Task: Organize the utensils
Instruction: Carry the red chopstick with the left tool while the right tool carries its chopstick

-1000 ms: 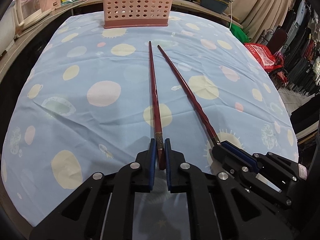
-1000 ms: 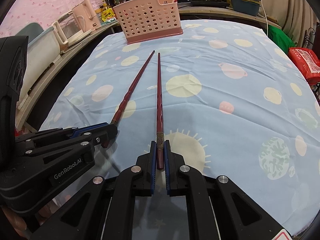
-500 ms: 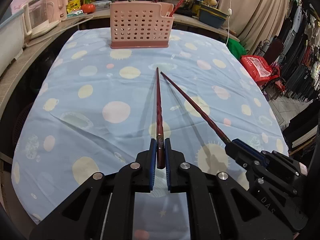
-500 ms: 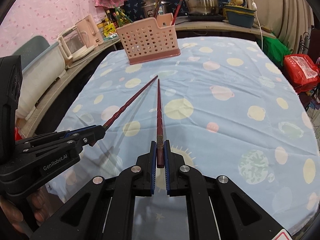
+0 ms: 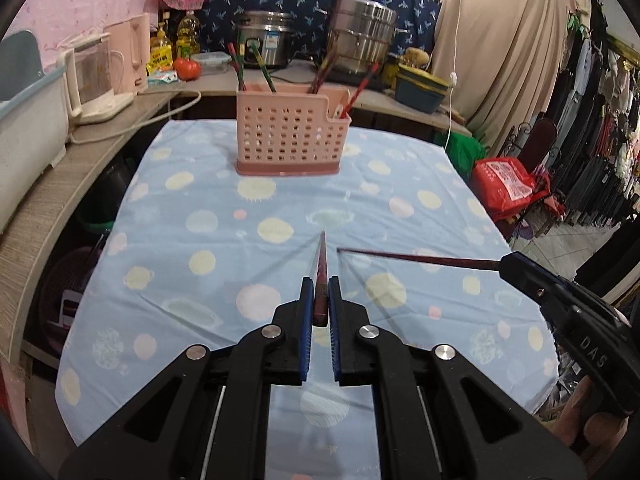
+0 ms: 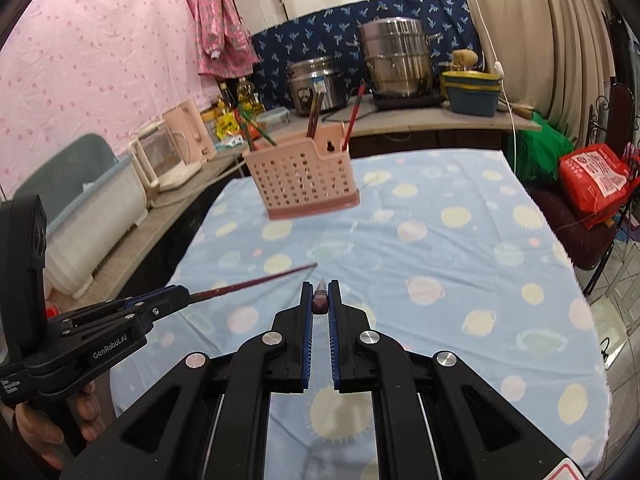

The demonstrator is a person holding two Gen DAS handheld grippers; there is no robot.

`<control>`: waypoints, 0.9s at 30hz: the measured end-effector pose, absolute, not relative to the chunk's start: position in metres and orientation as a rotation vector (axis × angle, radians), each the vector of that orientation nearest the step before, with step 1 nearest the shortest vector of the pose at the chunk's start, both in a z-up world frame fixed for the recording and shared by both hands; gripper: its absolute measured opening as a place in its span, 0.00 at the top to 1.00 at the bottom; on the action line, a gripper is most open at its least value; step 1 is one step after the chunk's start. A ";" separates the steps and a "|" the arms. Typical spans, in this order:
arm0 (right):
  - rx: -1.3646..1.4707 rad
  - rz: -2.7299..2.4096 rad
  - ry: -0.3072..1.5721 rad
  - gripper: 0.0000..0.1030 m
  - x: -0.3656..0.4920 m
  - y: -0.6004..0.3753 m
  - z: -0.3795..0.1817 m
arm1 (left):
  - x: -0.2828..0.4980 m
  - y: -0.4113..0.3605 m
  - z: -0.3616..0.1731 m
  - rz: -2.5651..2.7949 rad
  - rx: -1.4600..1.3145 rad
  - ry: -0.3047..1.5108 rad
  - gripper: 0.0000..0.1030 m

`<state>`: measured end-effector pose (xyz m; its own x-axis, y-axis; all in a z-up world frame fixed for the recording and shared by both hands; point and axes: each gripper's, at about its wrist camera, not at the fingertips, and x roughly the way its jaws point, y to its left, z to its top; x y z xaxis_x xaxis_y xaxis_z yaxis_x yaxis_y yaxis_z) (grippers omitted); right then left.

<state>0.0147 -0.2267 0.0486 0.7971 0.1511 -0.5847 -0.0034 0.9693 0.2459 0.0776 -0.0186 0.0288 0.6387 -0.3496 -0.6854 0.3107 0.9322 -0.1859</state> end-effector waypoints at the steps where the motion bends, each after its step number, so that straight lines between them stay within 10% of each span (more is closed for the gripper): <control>1: 0.244 0.089 0.632 0.93 0.017 -0.228 0.055 | 0.080 -0.017 0.033 -0.376 -0.056 0.784 0.93; 27: 0.303 0.081 0.438 0.93 0.138 -0.272 0.145 | 0.198 -0.001 0.122 -0.314 -0.073 0.601 0.93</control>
<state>0.1375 -0.2718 0.1447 0.9033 0.1420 -0.4049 -0.0126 0.9520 0.3057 0.1979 -0.0014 0.1218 0.7793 -0.3110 -0.5440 0.2686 0.9501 -0.1585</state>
